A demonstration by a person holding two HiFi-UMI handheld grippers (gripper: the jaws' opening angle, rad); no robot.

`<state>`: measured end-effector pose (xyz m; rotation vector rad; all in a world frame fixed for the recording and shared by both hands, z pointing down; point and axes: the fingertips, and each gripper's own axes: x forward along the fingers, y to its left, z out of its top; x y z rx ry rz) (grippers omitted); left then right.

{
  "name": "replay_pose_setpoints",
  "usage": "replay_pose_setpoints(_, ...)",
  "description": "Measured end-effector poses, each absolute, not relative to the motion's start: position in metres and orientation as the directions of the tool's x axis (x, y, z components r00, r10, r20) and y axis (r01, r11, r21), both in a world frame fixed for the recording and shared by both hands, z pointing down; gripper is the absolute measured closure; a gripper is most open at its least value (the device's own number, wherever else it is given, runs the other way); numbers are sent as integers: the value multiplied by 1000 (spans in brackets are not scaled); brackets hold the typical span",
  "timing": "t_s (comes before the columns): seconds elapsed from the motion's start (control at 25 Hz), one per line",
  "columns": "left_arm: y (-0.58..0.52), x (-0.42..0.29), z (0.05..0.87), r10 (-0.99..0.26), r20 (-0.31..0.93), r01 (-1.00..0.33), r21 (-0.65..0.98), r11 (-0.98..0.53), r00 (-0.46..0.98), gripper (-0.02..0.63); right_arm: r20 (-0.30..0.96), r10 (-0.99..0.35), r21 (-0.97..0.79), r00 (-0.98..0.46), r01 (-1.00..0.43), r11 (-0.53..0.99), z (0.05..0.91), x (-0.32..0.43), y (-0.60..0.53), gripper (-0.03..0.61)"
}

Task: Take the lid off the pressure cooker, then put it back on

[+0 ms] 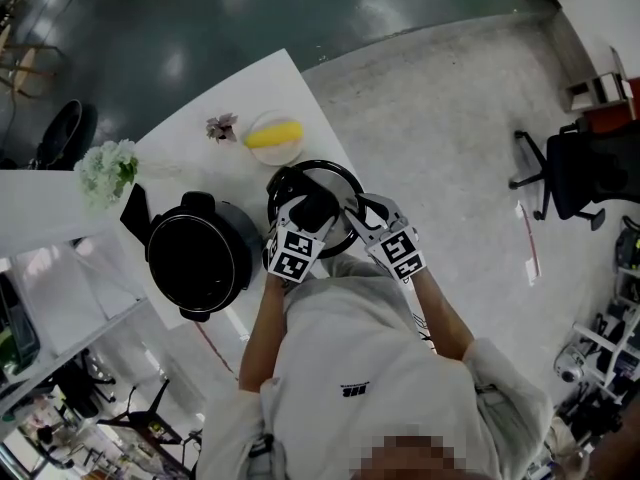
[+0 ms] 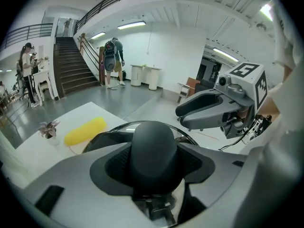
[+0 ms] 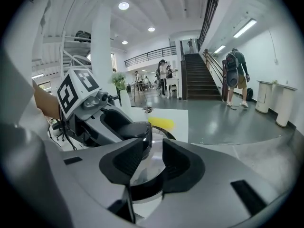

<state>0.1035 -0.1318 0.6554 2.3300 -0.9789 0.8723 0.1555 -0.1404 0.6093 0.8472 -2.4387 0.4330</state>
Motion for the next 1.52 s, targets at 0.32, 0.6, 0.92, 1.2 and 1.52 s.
replay_pose_setpoints(0.32,-131,100,680,-477,707,-782,174,-598,522,325,585,-465,-118,-664,-637,761,629,157,-138,446)
replay_pose_setpoints(0.6,-132,97,692,-488,710,-794,167,-585,508,324,602,-454,-121,-657,-637,761,639,158,-134,446)
replay_pose_setpoints(0.92,-135,92,704,-504,722,-807,126,-578,474,324,614,-445,-117,-651,-633,765,656,159,-130,446)
replay_pose_setpoints(1.2,-138,93,708,-526,719,-812,91,-577,455,322,610,-439,-131,-660,-630,766,651,156,-131,445)
replay_pose_setpoints(1.52,-137,93,707,-534,714,-818,94,-567,452,317,601,-443,-130,-665,-628,767,649,155,-127,445)
